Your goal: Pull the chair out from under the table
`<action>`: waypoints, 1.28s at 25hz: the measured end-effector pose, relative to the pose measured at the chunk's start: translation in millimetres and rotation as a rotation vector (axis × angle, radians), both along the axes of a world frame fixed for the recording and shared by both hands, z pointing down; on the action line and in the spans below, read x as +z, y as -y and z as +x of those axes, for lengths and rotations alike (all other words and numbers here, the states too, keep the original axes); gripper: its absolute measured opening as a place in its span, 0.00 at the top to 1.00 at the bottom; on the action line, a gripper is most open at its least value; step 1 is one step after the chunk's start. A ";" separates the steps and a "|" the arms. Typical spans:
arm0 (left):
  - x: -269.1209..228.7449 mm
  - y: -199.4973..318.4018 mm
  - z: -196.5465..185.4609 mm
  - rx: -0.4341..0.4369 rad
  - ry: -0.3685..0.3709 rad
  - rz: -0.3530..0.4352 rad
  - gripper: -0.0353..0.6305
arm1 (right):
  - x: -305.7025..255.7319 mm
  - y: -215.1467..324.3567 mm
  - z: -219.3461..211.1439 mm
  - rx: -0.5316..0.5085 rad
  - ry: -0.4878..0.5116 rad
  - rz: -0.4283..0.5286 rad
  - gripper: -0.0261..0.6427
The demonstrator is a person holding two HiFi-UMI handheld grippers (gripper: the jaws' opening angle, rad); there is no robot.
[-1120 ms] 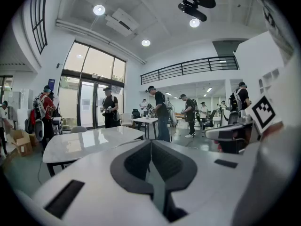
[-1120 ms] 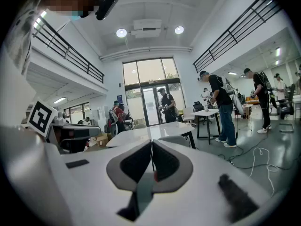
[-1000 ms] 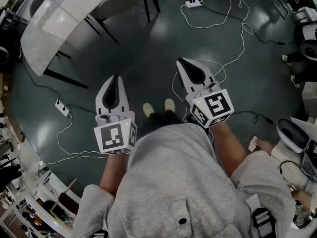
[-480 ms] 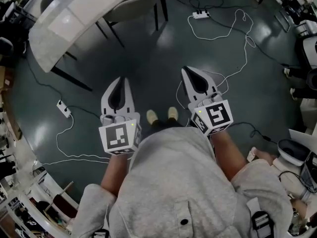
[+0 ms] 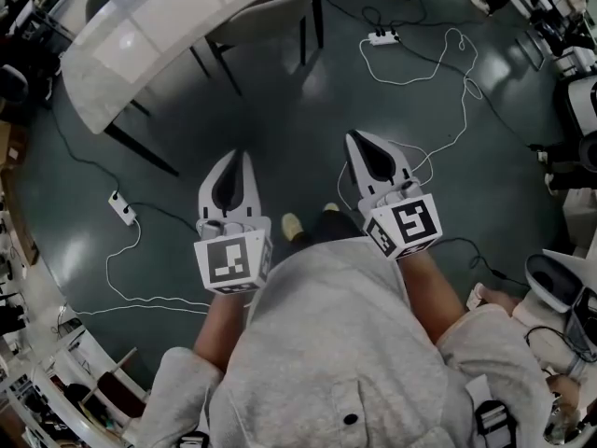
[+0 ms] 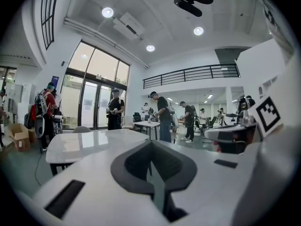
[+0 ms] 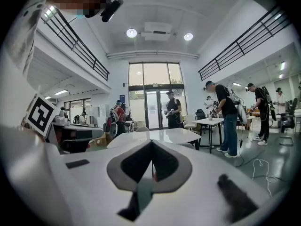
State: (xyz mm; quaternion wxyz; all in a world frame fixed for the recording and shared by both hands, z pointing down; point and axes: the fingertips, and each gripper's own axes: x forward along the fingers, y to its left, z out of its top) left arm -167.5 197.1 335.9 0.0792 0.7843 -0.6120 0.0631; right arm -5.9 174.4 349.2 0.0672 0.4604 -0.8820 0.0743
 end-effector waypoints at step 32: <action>12.4 112.6 2.6 0.040 0.002 -0.013 0.92 | 1.0 114.1 5.4 -0.017 -0.056 0.041 0.92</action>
